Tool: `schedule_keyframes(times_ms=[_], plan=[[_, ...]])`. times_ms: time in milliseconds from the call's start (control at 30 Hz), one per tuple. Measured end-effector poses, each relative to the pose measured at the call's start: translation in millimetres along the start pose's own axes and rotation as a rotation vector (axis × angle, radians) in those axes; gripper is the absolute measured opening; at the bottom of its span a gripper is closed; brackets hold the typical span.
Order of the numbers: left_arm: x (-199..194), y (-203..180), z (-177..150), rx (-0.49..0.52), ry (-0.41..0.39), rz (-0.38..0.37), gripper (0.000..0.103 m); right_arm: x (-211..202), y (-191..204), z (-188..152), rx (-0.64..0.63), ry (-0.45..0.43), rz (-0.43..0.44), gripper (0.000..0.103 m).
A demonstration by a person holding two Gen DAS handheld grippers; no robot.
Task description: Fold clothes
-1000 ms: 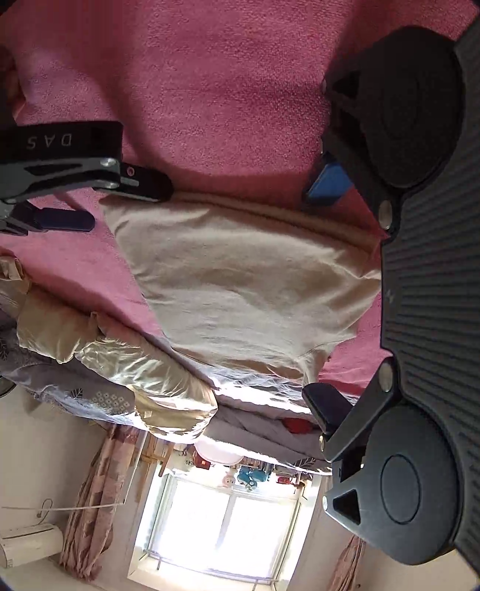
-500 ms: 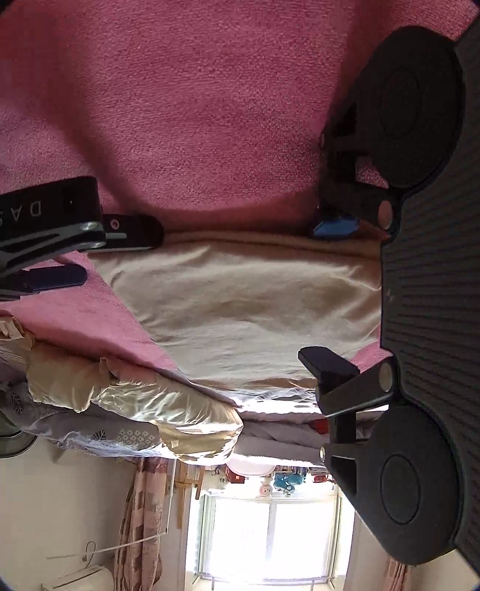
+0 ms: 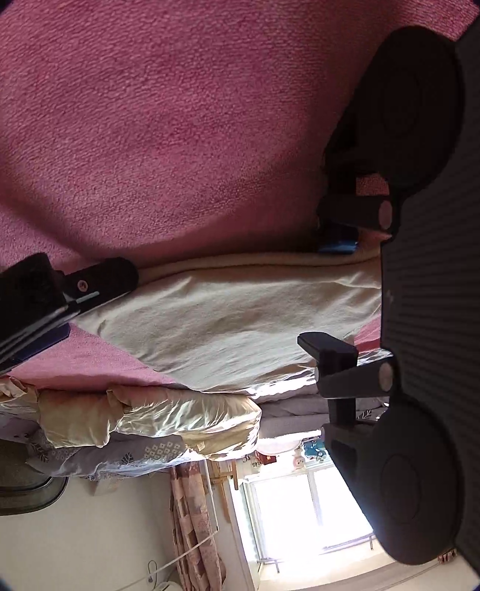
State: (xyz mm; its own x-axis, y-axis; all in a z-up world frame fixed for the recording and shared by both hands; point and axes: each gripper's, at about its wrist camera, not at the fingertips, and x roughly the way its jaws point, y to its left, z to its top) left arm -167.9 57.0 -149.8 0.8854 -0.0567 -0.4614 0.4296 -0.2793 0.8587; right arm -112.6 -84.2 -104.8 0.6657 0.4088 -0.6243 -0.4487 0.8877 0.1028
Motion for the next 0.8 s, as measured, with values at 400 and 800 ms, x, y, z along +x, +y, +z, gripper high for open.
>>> schedule_keyframes(times_ms=[400, 800], plan=[[-6.7, -6.6, -3.9, -0.015, 0.051, 0.078, 0.003, -4.3, -3.0, -0.3, 0.009, -0.004, 0.008, 0.103], [-10.1, -10.9, -7.1, -0.057, 0.073, 0.032, 0.004, -6.5, 0.1, 1.4, -0.007, 0.003, -0.001, 0.103]])
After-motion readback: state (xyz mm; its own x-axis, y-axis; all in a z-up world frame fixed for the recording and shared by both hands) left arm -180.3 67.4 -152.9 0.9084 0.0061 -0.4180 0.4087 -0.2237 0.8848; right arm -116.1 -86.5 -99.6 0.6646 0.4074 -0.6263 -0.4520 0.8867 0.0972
